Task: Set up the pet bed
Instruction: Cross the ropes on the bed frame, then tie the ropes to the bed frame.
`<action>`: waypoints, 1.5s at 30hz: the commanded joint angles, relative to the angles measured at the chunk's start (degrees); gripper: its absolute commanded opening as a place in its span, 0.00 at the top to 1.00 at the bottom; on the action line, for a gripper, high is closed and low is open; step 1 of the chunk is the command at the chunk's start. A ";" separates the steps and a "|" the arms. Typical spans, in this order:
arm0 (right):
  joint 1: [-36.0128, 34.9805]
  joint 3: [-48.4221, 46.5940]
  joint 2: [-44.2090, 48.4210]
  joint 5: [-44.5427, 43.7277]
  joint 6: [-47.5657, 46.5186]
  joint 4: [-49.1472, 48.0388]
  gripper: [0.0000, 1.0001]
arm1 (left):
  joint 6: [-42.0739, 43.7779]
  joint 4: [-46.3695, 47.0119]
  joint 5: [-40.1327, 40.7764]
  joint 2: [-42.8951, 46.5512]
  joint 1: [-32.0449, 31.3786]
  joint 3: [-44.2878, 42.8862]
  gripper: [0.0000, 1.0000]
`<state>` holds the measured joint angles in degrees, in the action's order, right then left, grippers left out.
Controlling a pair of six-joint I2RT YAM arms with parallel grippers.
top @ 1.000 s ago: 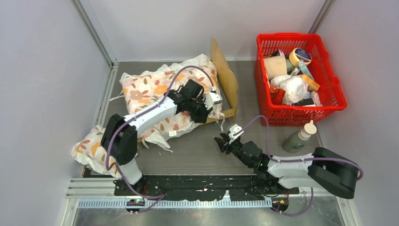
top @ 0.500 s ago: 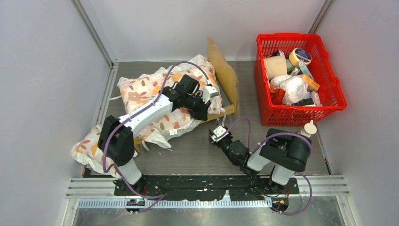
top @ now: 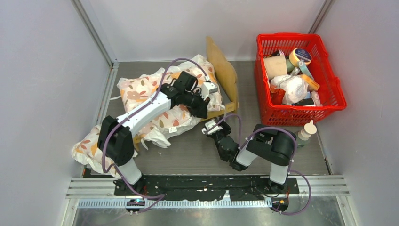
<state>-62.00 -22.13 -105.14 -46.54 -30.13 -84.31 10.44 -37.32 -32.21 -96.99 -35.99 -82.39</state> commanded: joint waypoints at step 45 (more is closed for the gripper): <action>5.73 19.11 24.49 33.82 16.09 -3.94 0.95 | -6.07 0.67 -6.89 3.19 3.57 -3.72 1.00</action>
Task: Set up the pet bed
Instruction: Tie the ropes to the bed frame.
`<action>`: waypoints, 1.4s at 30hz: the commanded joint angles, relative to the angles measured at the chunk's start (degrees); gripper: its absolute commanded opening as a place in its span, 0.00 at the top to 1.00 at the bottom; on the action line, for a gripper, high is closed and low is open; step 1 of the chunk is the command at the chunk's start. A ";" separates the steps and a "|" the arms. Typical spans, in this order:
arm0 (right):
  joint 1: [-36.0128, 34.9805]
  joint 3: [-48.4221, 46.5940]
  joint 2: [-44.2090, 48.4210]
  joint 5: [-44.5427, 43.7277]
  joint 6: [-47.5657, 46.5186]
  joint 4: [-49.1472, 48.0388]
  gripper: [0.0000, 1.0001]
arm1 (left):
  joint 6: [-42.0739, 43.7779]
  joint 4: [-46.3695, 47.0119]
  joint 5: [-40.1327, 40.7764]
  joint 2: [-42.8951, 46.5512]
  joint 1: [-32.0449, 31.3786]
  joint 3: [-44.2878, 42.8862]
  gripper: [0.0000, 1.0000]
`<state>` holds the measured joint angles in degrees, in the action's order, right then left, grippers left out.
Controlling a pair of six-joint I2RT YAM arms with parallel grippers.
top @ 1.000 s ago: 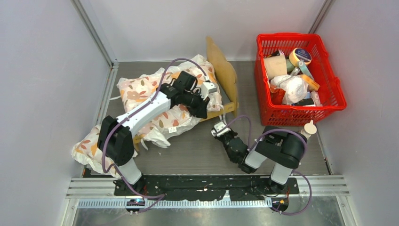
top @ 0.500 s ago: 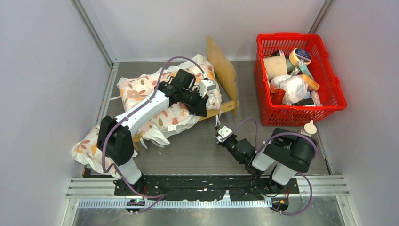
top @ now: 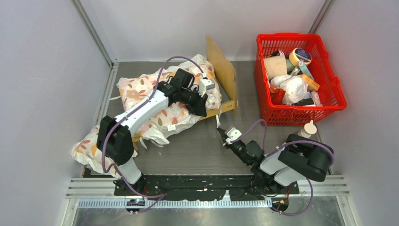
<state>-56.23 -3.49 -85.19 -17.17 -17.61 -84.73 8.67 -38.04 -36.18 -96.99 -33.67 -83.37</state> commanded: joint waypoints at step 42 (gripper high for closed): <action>-5.70 1.41 5.22 -9.39 40.91 17.68 0.95 | -34.22 45.00 28.14 32.95 -18.77 41.96 0.57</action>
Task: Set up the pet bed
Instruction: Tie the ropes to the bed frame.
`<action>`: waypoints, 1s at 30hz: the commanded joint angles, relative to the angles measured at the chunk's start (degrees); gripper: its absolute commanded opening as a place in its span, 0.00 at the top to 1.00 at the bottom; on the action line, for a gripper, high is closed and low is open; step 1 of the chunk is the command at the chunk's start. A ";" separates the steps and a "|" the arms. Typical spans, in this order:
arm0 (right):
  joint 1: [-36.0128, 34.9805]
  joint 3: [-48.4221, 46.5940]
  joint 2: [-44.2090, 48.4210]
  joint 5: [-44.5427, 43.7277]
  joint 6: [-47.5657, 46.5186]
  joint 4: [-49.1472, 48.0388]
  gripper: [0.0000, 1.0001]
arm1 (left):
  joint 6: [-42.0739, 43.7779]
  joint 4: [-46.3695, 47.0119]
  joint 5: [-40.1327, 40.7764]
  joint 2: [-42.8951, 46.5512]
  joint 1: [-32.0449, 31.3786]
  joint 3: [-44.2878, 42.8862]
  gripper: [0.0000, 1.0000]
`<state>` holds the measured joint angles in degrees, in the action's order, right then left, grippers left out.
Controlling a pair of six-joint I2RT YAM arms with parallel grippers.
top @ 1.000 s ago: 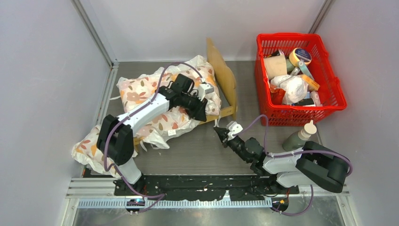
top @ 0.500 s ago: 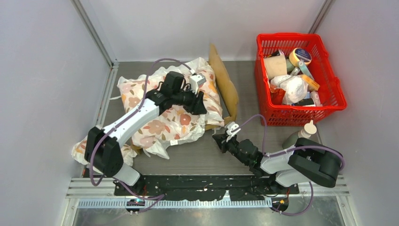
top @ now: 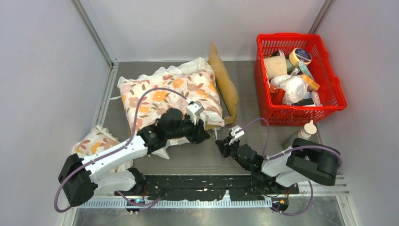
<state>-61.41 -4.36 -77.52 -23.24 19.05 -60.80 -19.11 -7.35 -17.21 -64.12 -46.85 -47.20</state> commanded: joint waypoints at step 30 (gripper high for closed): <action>-0.60 9.02 -15.57 0.12 2.45 -31.68 0.95 | -27.00 32.70 47.45 -23.02 -17.68 8.15 0.52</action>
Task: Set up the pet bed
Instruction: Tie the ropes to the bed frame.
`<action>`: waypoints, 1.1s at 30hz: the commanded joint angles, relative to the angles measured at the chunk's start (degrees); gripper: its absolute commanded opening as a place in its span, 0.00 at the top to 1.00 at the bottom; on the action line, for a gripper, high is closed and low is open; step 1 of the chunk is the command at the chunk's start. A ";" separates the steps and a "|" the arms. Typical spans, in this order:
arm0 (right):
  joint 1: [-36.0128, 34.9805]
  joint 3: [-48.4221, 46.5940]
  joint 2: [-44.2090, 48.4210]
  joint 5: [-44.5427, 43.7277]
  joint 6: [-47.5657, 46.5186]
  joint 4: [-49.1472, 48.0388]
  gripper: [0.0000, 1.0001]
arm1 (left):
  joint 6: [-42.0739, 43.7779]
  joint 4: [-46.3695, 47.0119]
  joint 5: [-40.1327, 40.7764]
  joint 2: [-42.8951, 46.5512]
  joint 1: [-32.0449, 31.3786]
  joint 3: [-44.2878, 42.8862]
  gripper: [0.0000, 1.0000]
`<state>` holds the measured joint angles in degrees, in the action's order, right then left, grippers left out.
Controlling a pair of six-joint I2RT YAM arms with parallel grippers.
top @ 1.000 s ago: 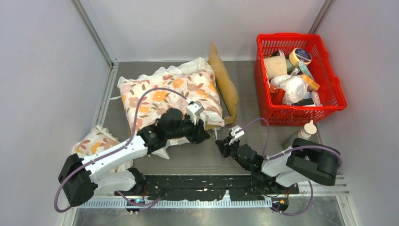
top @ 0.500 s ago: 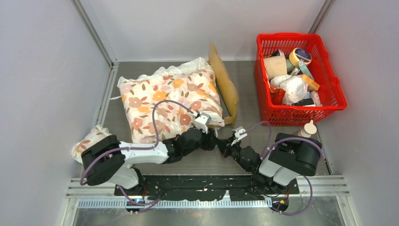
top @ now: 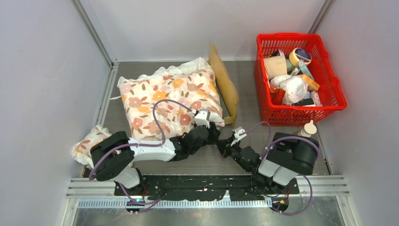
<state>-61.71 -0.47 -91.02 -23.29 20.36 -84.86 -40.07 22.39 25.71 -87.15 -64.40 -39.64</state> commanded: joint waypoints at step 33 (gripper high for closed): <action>-1.28 6.19 -1.45 0.83 1.13 -7.86 0.95 | -13.17 25.04 -9.52 -12.00 2.50 4.30 0.89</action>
<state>-62.30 -0.45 -93.47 -24.01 21.17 -84.73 -53.69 40.56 18.81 -98.94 -61.95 -36.03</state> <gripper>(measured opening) 0.059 0.159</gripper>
